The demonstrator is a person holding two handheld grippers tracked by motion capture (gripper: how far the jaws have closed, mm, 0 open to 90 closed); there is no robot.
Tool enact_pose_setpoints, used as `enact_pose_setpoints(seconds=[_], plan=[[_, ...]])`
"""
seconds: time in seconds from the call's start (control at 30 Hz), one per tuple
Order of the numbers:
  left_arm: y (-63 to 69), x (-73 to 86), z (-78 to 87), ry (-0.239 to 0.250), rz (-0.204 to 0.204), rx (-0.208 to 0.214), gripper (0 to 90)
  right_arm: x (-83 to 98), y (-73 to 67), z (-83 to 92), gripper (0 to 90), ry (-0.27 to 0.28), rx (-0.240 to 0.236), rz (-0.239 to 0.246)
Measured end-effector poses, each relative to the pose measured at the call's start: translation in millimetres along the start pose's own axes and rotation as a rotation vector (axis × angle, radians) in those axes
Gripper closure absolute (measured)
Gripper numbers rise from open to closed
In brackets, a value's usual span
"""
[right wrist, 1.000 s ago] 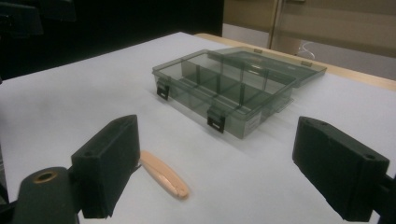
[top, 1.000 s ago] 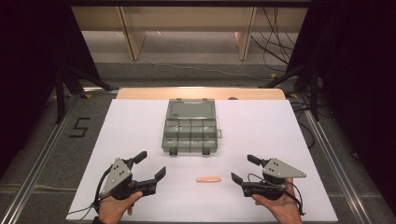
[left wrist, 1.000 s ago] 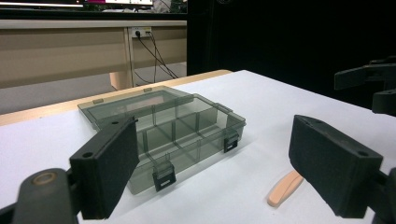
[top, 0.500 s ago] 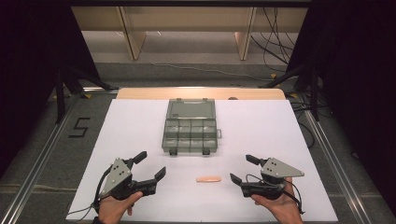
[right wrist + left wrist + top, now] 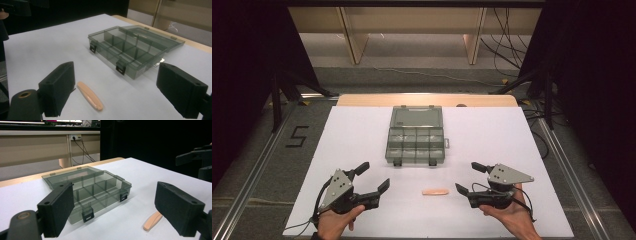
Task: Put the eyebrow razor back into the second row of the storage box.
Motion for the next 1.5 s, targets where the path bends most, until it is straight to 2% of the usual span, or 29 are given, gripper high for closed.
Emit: enact_pose_setpoints(seconds=[0.03,0.07,0.1,0.13,0.2,0.37,0.4,0.47,0.6,0.77,0.83,0.87,0.9,1.1,1.5], plan=[[0.1,0.0,0.0,0.000,0.001,-0.001,15.8,-1.3,1.9,-0.7,16.6,0.002,0.002,0.025],[0.1,0.0,0.0,0.000,0.001,0.000,15.8,-2.6,0.1,-3.3,17.4,-0.001,-0.019,0.019],[0.1,0.0,0.0,0.000,0.001,0.000,15.8,-2.6,0.1,-3.3,17.4,-0.001,-0.019,0.019],[-0.1,-0.1,0.0,0.001,0.000,0.000,15.8,-3.7,1.0,-5.9,18.9,-0.028,-0.029,0.051],[-0.2,-0.1,-0.3,0.001,0.003,0.001,15.8,-3.8,-0.4,-7.4,18.9,-0.064,-0.050,0.057],[-0.1,-0.2,0.0,0.002,0.004,0.000,15.8,-7.1,-3.8,-13.8,19.1,-0.132,-0.105,0.110],[-0.2,-0.2,-0.1,0.002,0.003,0.000,15.8,-6.2,-5.9,-15.6,19.1,-0.168,-0.125,0.122],[-0.2,-0.2,-0.1,0.001,-0.001,0.000,15.8,-4.0,-8.9,-19.7,19.2,-0.224,-0.145,0.165],[-0.4,-0.2,-0.3,0.000,-0.002,0.000,15.8,-2.8,-14.8,-28.0,21.7,-0.282,-0.180,0.225],[-0.5,0.0,-0.4,-0.002,-0.004,0.000,15.8,-5.4,-19.5,-36.4,22.4,-0.324,-0.214,0.256],[-0.3,0.0,-0.3,-0.001,-0.002,0.000,15.8,-7.0,-20.5,-40.5,22.8,-0.335,-0.214,0.267],[-0.4,0.0,-0.3,-0.001,-0.002,0.000,15.8,-7.8,-21.2,-41.9,23.0,-0.354,-0.234,0.275],[-0.6,-0.1,-0.3,-0.001,-0.003,0.000,15.8,-8.3,-21.2,-43.9,23.4,-0.356,-0.228,0.277],[-0.7,-0.1,-0.4,0.000,-0.004,0.001,15.8,-8.7,-22.3,-53.9,25.6,-0.427,-0.275,0.298],[-0.6,0.0,-0.6,-0.003,-0.007,0.001,15.8,3.5,-25.7,-75.1,30.1,-0.562,-0.349,0.338]])
Point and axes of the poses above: each handheld gripper's, and its own axes: z roughly backward along the jaws, x roughly out of its underside, y roughly to its right, the point moved 7 cm from there along -z, roughly forward along the jaws, and after that the axes turned 7 degrees about z, right-handed, at the moved point
